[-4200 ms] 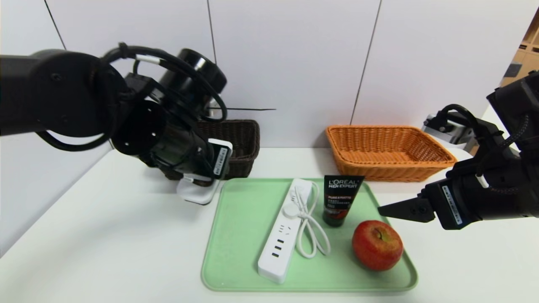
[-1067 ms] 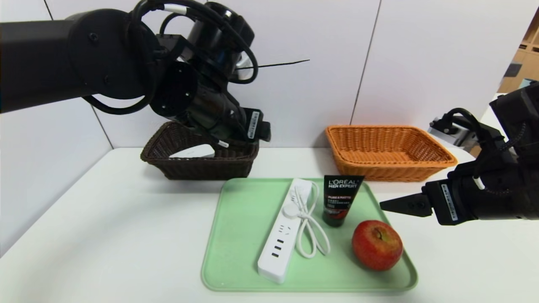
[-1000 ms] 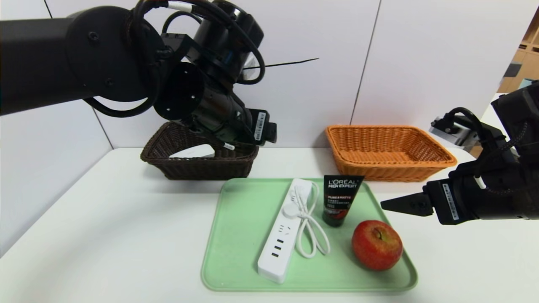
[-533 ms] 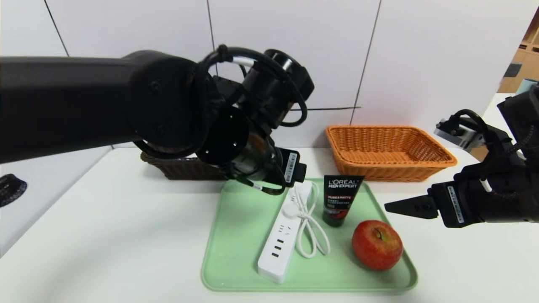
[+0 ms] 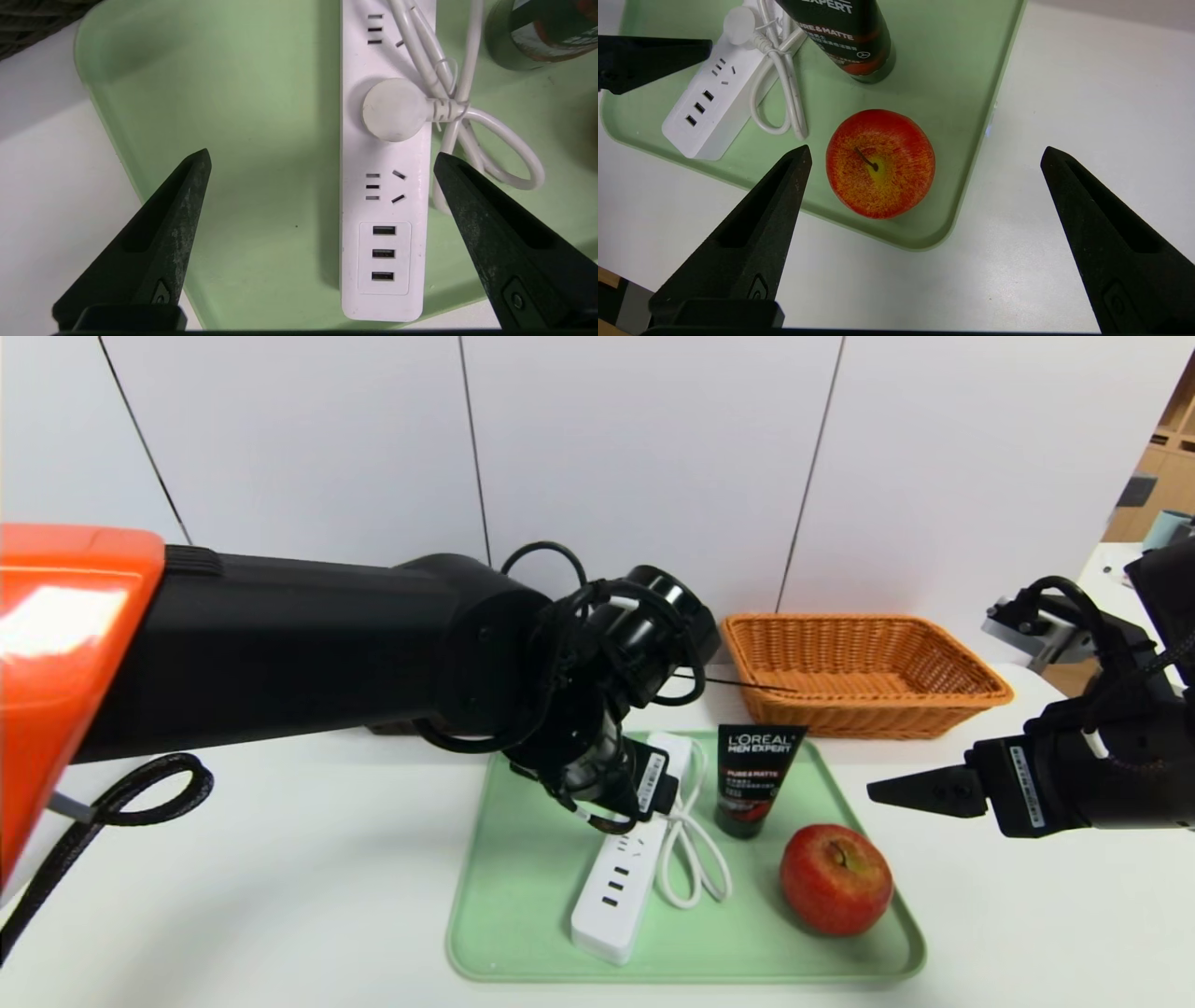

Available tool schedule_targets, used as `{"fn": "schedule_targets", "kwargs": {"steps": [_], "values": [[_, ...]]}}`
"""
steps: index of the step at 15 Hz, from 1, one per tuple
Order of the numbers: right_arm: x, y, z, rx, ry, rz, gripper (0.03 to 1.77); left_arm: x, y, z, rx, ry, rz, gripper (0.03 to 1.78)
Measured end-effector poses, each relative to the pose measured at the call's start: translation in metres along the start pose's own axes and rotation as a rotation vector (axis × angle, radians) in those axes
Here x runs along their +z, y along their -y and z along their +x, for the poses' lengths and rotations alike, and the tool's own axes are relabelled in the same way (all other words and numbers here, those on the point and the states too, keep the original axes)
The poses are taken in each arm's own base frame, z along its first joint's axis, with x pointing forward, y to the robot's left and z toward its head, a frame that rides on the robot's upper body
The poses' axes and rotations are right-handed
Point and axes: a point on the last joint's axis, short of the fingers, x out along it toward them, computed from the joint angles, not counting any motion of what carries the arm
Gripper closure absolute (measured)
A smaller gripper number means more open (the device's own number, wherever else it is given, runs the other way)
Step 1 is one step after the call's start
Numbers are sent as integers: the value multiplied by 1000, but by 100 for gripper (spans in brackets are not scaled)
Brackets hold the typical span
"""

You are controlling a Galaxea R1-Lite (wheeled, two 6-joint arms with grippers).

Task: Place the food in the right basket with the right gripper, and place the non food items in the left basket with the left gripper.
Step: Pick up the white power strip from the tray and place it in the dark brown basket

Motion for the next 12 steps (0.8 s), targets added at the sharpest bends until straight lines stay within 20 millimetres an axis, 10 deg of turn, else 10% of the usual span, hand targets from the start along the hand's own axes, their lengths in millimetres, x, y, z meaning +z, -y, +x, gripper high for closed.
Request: {"fn": "schedule_targets", "kwargs": {"steps": [12], "values": [[0,1,3,0,-7,3,10,2,6,1,-61,-123,-104,12]]}}
